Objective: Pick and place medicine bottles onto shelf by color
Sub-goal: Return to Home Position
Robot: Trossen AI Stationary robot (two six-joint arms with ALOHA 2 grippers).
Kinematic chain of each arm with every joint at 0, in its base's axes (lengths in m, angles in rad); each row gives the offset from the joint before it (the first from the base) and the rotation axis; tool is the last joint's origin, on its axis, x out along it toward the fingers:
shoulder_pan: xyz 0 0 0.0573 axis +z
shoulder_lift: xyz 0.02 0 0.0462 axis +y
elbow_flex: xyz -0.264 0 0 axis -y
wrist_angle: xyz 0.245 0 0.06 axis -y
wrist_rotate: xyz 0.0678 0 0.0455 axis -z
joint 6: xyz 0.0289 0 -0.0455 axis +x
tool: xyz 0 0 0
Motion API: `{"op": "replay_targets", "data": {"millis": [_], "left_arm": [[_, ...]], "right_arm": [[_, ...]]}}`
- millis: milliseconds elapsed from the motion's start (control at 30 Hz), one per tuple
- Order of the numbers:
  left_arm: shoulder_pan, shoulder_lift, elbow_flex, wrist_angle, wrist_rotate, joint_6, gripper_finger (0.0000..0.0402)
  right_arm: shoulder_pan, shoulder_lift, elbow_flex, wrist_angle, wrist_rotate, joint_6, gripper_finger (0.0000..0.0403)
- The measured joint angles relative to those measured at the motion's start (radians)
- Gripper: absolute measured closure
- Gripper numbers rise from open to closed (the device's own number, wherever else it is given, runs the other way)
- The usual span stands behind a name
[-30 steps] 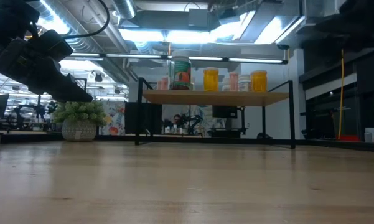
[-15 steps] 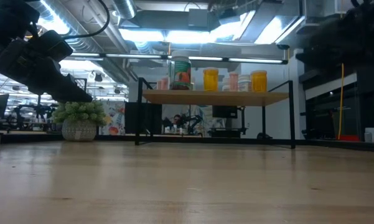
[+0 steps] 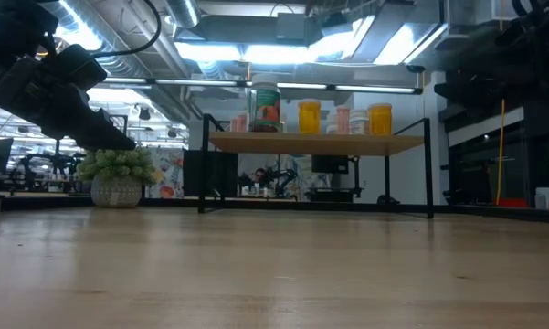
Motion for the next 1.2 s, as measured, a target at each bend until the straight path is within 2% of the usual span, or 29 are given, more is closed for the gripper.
{"op": "replay_targets", "data": {"millis": [333, 467, 833, 1200], "left_arm": [[0.004, -0.008, 0.000, 0.022, 0.000, 0.000, 0.0239], [0.015, -0.097, 0.002, 0.082, 0.000, 0.000, 0.0239], [0.016, -0.313, 0.000, -0.057, 0.009, 0.000, 0.0239], [0.006, -0.308, 0.000, -0.061, 0.038, 0.000, 0.0239]], "right_arm": [[0.000, 0.000, 0.000, -0.001, 0.000, 0.000, 0.0116], [0.000, 0.000, 0.000, -0.001, 0.000, 0.000, 0.0116], [0.000, 0.000, 0.000, -0.002, 0.000, 0.000, 0.0116], [0.000, 0.000, 0.000, -0.002, 0.001, 0.000, 0.0116]]}}
